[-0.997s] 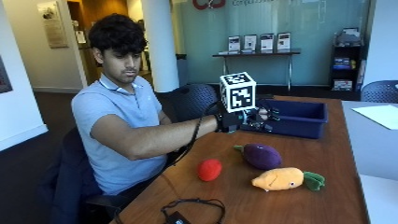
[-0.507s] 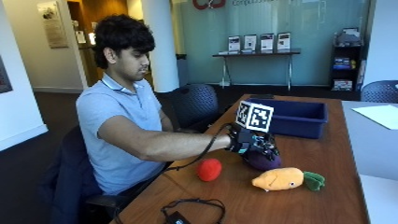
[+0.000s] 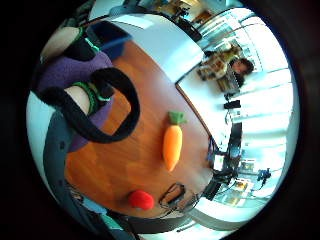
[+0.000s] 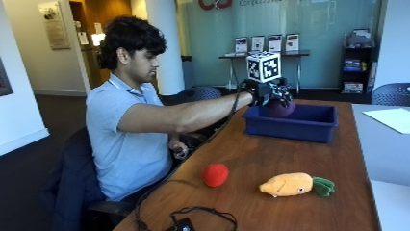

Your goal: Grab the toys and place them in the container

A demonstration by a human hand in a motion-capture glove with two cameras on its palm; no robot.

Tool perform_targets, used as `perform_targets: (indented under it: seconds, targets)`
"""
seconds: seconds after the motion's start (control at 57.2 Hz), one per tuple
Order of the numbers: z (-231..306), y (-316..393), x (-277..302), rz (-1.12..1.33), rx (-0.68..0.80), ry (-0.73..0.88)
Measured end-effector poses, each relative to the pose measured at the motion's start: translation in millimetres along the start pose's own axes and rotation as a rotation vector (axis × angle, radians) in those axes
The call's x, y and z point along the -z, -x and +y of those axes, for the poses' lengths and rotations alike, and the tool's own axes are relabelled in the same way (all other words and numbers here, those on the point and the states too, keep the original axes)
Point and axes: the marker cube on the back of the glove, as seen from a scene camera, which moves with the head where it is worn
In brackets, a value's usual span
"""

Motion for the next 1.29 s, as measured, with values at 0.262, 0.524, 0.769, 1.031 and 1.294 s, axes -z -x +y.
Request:
perform_targets:
  seconds: [0.262, 0.524, 0.769, 1.031, 1.294]
  targets:
    - [-76, 111, -28, 0.036, 0.168, 0.112]
    - [-60, 108, -52, 0.241, 0.148, 0.32]
    - [-3, -13, -6, 0.085, -0.103, 0.183]
    - [83, -192, -34, -0.075, -0.656, 0.218]
    - [140, -245, -107, -0.118, -0.869, 0.475]
